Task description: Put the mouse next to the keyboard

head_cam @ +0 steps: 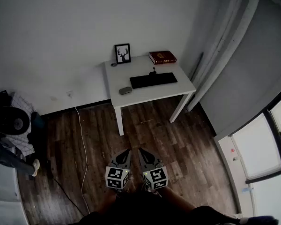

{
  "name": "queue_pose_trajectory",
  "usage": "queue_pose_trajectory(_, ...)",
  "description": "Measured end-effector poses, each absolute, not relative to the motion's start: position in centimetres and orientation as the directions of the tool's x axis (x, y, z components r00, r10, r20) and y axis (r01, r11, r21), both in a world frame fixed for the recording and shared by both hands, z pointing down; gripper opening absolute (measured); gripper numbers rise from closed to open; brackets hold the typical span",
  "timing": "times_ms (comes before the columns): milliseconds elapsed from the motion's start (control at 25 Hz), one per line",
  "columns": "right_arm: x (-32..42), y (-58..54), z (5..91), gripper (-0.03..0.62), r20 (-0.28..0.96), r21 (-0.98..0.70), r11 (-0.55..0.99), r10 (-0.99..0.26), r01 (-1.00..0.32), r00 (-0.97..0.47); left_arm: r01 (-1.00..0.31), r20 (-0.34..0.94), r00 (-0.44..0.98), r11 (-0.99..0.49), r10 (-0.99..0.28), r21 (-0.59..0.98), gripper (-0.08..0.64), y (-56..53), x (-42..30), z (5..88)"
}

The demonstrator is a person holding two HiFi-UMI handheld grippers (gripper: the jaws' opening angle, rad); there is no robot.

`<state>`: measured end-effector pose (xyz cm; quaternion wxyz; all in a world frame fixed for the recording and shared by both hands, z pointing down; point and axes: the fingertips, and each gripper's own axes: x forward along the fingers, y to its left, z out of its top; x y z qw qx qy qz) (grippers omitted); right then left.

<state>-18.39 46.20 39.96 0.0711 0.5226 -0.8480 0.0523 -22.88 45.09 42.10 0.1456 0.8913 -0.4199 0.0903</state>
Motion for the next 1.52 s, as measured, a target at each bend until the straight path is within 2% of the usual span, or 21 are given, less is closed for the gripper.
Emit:
queue_pose_trajectory(800, -15.7, 47.5, 40.7, 0.021, 0.202, 0.003, 0.488, -0.855, -0.873, -0.477, -0.784, 0.302, 0.62, -0.589, -0.724, 0.196, 0.005, 46.2, -19.3, 43.2)
queue_pose_trajectory(1120, -11.6, 47.7, 41.9, 0.021, 0.232, 0.016, 0.521, -0.832, -0.853, -0.504, -0.804, 0.307, 0.594, -0.563, -0.744, 0.191, 0.005, 46.0, -15.4, 43.8)
queue_pose_trajectory(1520, -8.9, 45.5, 43.7, 0.021, 0.248, -0.046, 0.532, -0.814, -0.846, -0.525, -0.827, 0.404, 0.551, -0.542, -0.73, 0.148, 0.005, 45.1, -14.9, 46.0)
